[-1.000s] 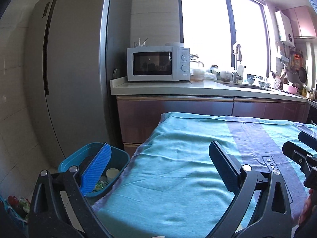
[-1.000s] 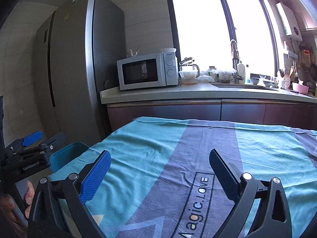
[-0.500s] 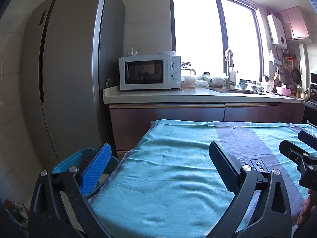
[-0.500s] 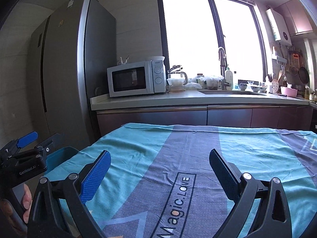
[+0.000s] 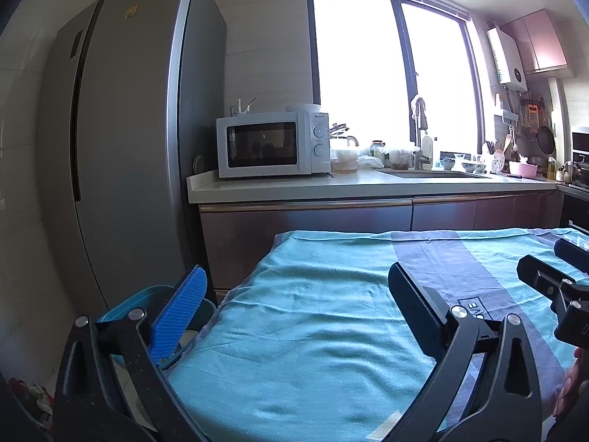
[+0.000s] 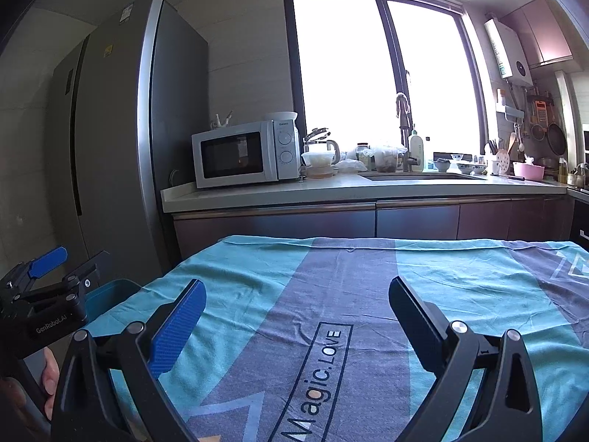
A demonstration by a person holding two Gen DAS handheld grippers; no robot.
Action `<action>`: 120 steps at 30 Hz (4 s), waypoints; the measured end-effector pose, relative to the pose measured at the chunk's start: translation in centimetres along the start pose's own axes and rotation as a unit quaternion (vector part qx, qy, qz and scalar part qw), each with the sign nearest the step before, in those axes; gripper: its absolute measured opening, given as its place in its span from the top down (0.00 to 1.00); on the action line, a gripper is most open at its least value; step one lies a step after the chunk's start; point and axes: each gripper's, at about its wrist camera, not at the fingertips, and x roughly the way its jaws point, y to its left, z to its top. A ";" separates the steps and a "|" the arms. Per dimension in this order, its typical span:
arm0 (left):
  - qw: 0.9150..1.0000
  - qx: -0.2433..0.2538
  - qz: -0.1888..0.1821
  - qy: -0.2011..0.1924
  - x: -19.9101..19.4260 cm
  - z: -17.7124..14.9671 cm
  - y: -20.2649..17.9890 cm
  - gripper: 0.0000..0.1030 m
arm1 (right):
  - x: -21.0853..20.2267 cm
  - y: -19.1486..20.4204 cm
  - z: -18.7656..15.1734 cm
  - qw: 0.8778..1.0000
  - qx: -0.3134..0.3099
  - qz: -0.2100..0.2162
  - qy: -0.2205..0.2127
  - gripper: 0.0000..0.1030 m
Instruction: Collect trash
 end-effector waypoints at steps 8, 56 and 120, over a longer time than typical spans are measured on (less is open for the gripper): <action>1.000 0.002 -0.003 -0.002 0.2 -0.1 -0.1 0.06 | -0.5 -0.3 0.2 1.000 0.002 0.000 -0.008 0.07; 1.000 -0.001 -0.011 -0.022 0.1 0.2 0.0 0.06 | -0.4 -0.7 0.5 1.000 0.010 -0.009 -0.013 0.07; 1.000 0.004 -0.011 -0.015 0.6 -0.1 -0.6 0.05 | -0.3 -1.0 0.3 1.000 0.016 -0.013 -0.013 0.07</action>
